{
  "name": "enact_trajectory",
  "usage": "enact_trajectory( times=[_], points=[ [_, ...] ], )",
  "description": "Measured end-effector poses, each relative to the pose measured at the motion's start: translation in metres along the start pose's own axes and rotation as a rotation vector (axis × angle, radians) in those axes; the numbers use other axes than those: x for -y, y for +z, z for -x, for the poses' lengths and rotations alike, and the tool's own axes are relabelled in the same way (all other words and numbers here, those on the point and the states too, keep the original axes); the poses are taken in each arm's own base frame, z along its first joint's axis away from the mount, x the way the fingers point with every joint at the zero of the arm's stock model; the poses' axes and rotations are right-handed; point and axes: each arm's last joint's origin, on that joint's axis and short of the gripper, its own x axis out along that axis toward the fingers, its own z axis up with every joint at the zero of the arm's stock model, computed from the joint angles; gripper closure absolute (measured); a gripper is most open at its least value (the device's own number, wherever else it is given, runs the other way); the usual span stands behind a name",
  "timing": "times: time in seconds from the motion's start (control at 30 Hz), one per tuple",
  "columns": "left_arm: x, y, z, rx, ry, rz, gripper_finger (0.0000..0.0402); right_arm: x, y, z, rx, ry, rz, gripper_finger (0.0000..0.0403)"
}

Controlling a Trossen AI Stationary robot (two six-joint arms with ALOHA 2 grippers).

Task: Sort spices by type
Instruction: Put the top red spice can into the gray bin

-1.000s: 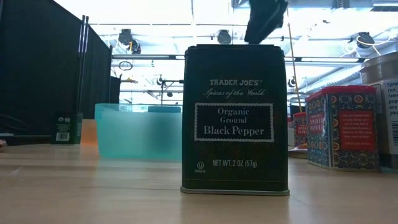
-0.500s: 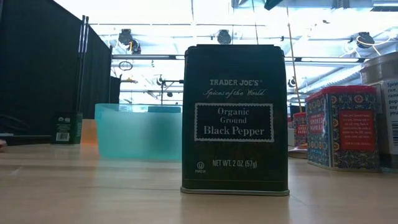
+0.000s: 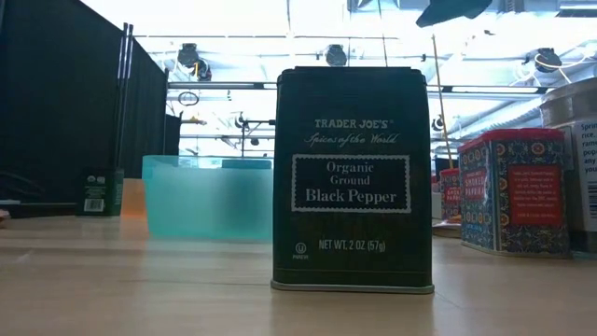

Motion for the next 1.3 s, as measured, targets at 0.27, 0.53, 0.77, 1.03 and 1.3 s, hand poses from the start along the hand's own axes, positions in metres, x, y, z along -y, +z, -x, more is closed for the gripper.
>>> enact_trajectory(
  times=[0.27,0.53,0.77,1.03,1.3],
  points=[
    [-0.001,0.002,0.000,0.046,0.035,0.001,0.0322,0.016,-0.012,0.011,0.105,-0.102,-0.230,0.0170],
    [-0.003,0.003,0.000,0.106,0.095,-0.031,0.0322,0.023,-0.013,0.010,0.114,-0.146,-0.392,0.0170],
    [-0.005,0.006,0.001,0.176,0.175,-0.113,0.0322,0.026,-0.018,0.009,0.068,-0.179,-0.435,0.0170],
    [-0.006,0.007,0.001,0.216,0.215,-0.115,0.0322,0.038,-0.035,0.008,-0.060,-0.291,-0.566,0.0170],
    [-0.007,0.008,0.002,0.252,0.252,-0.114,0.0322,0.059,-0.047,0.000,-0.275,-0.341,-0.728,0.0170]
  ],
)
